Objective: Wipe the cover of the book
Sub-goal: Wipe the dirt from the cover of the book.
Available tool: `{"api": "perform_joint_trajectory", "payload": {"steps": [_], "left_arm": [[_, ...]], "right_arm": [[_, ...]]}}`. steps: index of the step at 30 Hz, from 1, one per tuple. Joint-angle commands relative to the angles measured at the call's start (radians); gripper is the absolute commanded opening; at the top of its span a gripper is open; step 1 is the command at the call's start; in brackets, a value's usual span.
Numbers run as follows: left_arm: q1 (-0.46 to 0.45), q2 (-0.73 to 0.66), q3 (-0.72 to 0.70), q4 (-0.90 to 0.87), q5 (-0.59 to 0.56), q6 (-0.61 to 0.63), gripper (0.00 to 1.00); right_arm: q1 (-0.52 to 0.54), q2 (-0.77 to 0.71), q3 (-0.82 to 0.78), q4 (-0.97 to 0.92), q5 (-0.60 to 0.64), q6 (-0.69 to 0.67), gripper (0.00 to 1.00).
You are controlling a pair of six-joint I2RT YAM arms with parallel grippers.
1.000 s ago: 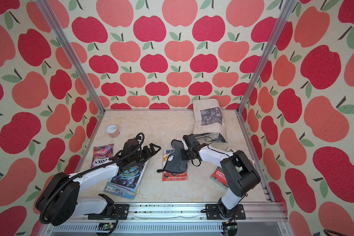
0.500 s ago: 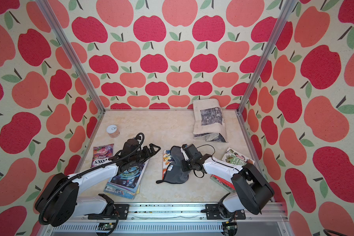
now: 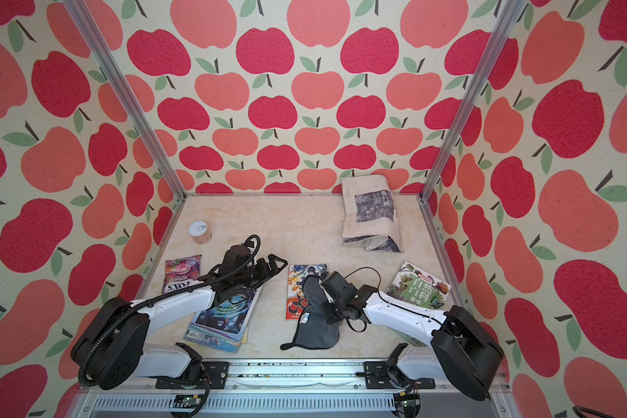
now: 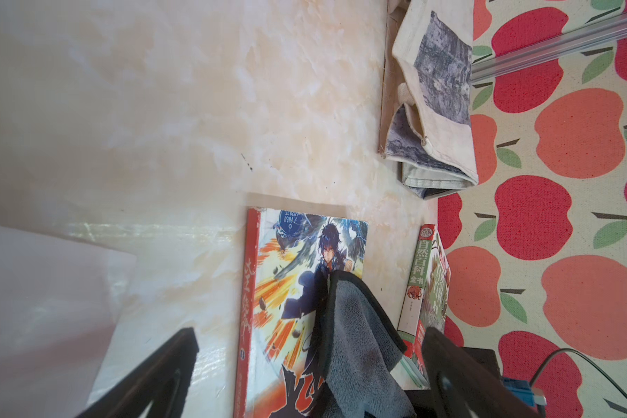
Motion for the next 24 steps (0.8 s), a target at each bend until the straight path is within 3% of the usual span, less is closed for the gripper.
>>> {"api": "perform_joint_trajectory", "payload": {"steps": [1,7,12,17,24], "left_arm": [[-0.004,-0.045,0.017,-0.023,-0.008,0.006,0.99],[0.004,-0.112,-0.006,-0.067,-0.027,0.014,0.99],[0.029,-0.144,-0.031,-0.081,-0.021,0.013,0.99],[0.082,-0.158,-0.054,-0.060,0.004,-0.006,0.99],[0.183,-0.213,-0.085,-0.057,0.046,-0.047,0.99]], "right_arm": [[0.042,0.113,0.054,-0.032,0.006,-0.032,0.00],[0.101,0.241,0.217,-0.117,0.068,-0.059,0.00],[0.107,0.177,0.278,-0.134,0.094,-0.068,0.00],[0.107,0.155,0.297,-0.006,0.020,-0.081,0.00],[0.119,0.356,0.367,0.190,-0.153,-0.027,0.00]]}}
